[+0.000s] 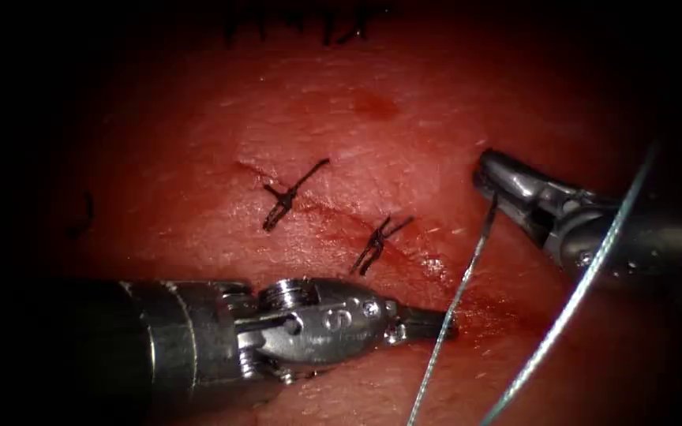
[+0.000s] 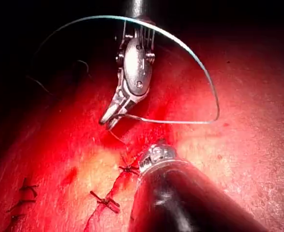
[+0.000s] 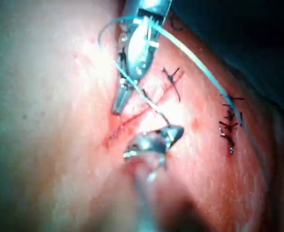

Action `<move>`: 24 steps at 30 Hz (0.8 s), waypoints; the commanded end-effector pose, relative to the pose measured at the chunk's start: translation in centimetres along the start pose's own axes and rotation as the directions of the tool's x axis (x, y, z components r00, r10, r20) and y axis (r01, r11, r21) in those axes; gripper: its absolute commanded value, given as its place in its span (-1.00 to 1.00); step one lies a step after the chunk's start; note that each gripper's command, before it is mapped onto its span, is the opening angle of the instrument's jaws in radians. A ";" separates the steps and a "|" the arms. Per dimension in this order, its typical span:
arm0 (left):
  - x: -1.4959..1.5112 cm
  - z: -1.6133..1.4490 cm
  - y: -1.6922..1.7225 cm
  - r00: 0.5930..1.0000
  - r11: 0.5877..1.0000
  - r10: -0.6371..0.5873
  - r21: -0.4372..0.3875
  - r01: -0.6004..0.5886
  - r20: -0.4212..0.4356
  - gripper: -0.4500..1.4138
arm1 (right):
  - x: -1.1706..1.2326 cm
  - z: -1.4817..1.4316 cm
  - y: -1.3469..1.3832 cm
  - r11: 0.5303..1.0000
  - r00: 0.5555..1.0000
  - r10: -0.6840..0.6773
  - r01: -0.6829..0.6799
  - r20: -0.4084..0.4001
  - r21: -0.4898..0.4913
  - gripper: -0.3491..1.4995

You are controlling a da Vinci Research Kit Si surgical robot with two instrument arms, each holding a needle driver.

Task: Wound Closure
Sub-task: Right hand throws needle into the skin above the incision

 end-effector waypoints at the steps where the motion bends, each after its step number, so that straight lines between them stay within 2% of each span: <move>1: -0.01 0.06 -0.02 1.000 1.000 0.000 -0.002 0.000 0.000 -1.00 | 0.07 0.05 -0.24 1.000 1.000 -0.008 0.008 -0.011 0.010 -1.00; 2: -0.01 0.06 -0.02 1.000 1.000 0.000 -0.002 0.000 0.000 -1.00 | 0.07 0.05 -0.24 1.000 1.000 -0.008 0.008 -0.011 0.010 -1.00; 3: -0.02 0.05 -0.04 1.000 1.000 0.001 -0.007 -0.001 0.000 -1.00 | 0.15 0.03 -0.42 0.999 0.999 -0.027 0.027 -0.021 0.023 -1.00; 12: -0.04 0.03 -0.08 1.000 1.000 0.003 -0.008 -0.003 0.000 -1.00 | 0.28 -0.04 -0.60 0.999 0.998 -0.043 0.044 -0.038 0.027 -1.00; 19: -0.05 0.10 -0.10 1.000 1.000 0.003 0.020 -0.003 -0.001 -1.00 | 0.30 -0.04 -0.42 0.988 0.987 0.152 -0.153 -0.044 -0.019 -1.00; 24: -0.12 0.25 -0.06 1.000 0.999 0.006 0.040 -0.006 -0.001 -1.00 | 0.27 0.00 -0.27 0.974 0.974 0.222 -0.224 -0.039 -0.036 -1.00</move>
